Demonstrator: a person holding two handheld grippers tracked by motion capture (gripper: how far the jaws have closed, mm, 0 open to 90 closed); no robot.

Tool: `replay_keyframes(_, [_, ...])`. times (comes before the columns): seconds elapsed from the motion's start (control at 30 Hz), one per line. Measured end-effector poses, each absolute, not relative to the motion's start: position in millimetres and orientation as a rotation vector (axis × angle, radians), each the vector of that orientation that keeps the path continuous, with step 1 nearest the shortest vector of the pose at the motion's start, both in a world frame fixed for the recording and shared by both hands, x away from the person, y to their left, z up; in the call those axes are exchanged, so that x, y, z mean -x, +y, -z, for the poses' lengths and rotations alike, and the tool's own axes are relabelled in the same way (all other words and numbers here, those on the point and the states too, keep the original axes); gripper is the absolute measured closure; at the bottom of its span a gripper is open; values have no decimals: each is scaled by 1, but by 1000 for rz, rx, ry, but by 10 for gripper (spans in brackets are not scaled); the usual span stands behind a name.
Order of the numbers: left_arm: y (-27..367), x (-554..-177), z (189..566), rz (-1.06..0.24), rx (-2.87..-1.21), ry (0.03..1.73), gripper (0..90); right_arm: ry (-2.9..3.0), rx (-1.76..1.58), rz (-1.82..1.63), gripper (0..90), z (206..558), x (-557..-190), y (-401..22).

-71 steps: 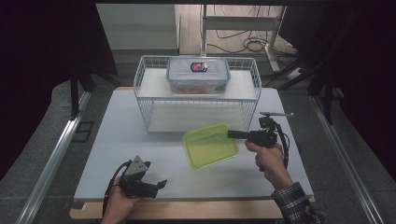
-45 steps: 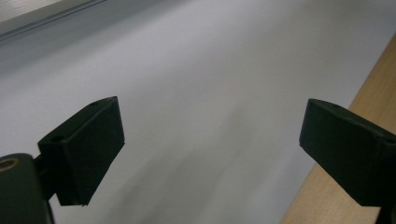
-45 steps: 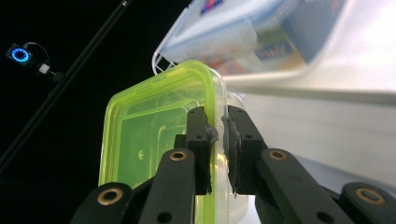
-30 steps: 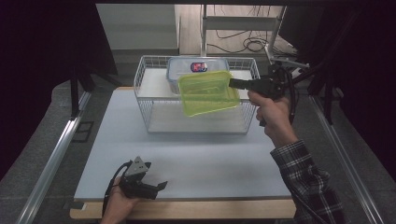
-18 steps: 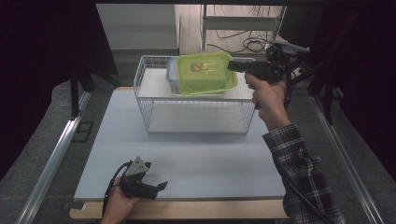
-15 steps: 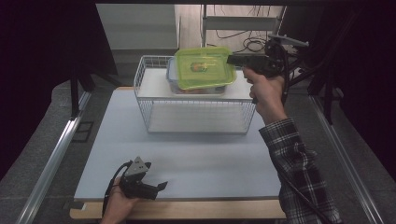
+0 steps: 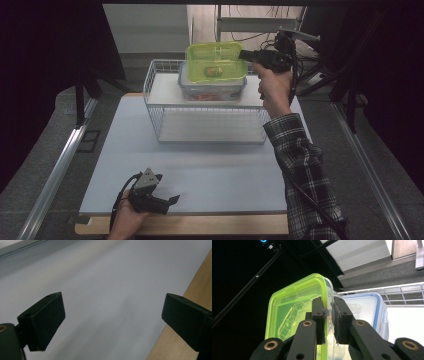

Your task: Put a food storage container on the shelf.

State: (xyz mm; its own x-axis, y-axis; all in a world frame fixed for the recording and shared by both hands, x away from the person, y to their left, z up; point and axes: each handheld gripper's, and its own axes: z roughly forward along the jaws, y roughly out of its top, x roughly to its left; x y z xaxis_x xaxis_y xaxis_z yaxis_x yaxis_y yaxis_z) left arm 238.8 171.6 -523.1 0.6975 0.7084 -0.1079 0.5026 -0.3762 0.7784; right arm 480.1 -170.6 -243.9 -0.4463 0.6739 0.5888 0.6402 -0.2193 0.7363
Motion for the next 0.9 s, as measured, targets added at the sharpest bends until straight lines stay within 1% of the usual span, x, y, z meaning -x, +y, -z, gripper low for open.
replay_keyframes(0.43, [170, -238, 523, -309, -2063, 921, 48, 1926, -1644, -1720, 791, 252, -486, -157])
replay_keyframes(0.57, [170, -239, 524, -307, -2063, 921, 48, 1922, -1599, -1635, 767, 252, -486, -153])
replay_keyframes(0.73, [170, -238, 524, -307, -2066, 918, 48, 1927, -1571, -1606, 751, 254, -488, -151])
replay_keyframes(0.9, [170, -238, 524, -307, -2069, 917, 48, 1950, -1534, -1558, 689, 256, -492, -148])
